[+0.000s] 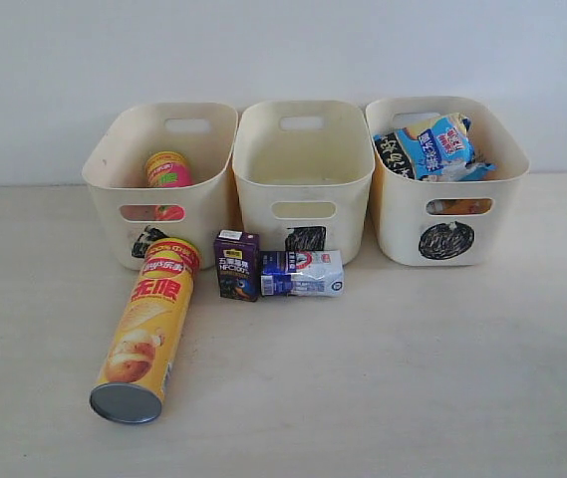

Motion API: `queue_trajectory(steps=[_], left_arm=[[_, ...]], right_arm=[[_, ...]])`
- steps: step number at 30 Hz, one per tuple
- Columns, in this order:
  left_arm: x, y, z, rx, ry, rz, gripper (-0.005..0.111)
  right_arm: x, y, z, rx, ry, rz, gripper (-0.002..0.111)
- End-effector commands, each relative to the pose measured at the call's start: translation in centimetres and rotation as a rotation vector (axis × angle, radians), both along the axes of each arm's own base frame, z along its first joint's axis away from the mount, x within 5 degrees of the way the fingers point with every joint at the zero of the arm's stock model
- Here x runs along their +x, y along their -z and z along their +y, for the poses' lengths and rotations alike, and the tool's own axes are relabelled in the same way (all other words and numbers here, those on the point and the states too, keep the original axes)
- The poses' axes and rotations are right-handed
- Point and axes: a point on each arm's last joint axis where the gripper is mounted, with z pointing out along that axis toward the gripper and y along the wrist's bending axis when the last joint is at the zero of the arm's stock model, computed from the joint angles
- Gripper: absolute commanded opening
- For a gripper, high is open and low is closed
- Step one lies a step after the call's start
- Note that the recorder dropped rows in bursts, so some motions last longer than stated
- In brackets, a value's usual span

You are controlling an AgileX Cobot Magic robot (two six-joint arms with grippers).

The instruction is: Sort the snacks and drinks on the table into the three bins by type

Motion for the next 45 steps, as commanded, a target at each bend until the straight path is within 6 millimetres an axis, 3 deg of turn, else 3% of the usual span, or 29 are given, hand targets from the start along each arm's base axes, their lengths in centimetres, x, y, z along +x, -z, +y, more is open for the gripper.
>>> queue_trajectory(steps=[1, 10, 16, 25, 28, 31, 35, 37, 45], left_arm=[[3.9, -1.1, -0.2, 0.161, -0.034, 0.189, 0.004], [9.7, 0.8, -0.4, 0.542, -0.023, 0.674, 0.004], [12.3, 2.7, -3.8, 0.656, 0.133, 0.907, 0.004], [15.7, 7.6, -9.7, 0.695, 0.278, 1.096, 0.005], [16.8, 9.3, -11.4, 0.700, 0.306, 1.120, 0.016], [18.2, 10.6, -12.6, 0.652, 0.328, 1.136, 0.038], [20.1, 12.6, -13.8, 0.623, 0.343, 1.182, 0.076], [20.8, 13.5, -14.2, 0.625, 0.345, 1.197, 0.086], [23.4, 16.6, -15.3, 0.613, 0.342, 1.232, 0.089]], right_arm=[[0.0, 0.0, -0.1, -0.004, 0.010, -0.010, 0.000], [0.0, 0.0, -0.1, -0.004, 0.010, -0.010, 0.000], [0.0, 0.0, -0.1, -0.004, 0.010, -0.010, 0.000], [0.0, 0.0, -0.1, -0.004, 0.010, -0.010, 0.000], [0.0, 0.0, -0.1, -0.004, 0.010, -0.010, 0.000], [0.0, 0.0, -0.1, -0.004, 0.010, -0.010, 0.000], [0.0, 0.0, -0.1, -0.004, 0.010, -0.010, 0.000], [0.0, 0.0, -0.1, -0.004, 0.010, -0.010, 0.000], [0.0, 0.0, -0.1, -0.004, 0.010, -0.010, 0.000]])
